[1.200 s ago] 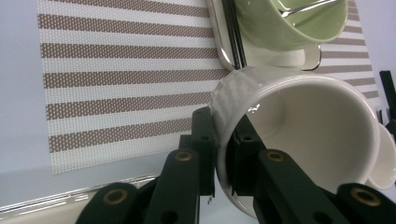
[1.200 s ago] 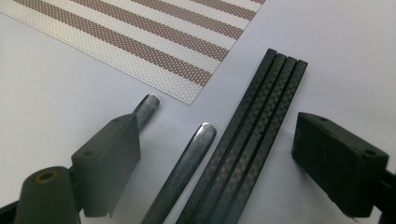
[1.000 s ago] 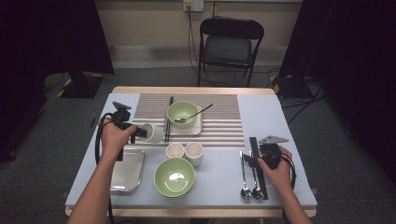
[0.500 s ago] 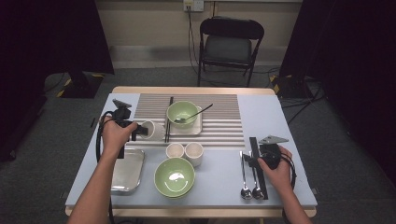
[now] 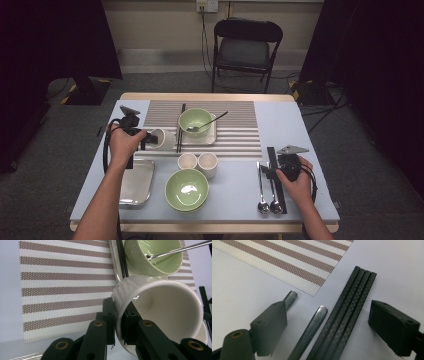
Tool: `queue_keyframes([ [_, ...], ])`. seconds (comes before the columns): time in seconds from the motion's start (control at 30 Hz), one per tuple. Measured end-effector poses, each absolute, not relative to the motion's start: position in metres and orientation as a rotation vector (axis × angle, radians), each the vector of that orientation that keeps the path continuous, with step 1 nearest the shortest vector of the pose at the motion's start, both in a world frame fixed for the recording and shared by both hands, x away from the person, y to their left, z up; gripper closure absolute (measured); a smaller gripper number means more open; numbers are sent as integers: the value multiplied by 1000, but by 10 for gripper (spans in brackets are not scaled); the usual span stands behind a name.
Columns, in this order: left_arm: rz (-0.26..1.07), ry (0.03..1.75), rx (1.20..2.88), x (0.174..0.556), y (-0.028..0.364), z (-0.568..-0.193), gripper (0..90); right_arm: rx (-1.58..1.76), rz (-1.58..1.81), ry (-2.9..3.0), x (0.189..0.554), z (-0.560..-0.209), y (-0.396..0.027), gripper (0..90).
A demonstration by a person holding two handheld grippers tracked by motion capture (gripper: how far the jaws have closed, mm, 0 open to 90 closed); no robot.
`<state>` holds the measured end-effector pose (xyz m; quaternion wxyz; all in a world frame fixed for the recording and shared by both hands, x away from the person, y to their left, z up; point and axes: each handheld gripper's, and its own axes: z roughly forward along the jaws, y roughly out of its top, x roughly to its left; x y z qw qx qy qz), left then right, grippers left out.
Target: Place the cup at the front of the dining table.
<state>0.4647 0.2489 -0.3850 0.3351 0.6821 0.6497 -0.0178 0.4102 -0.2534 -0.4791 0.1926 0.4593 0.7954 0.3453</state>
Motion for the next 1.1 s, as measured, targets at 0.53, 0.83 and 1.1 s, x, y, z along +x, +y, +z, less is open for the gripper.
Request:
queue_keyframes([
  [0.53,-24,1690,1782,471,246,-380,831,1289,970,2232,410,-479,-253,142],
  [0.83,-18,1703,1787,474,246,-380,831,1289,971,2232,410,-479,-253,142],
  [1.1,-30,1706,1777,476,247,-381,830,1290,971,2232,410,-479,-253,142],
])
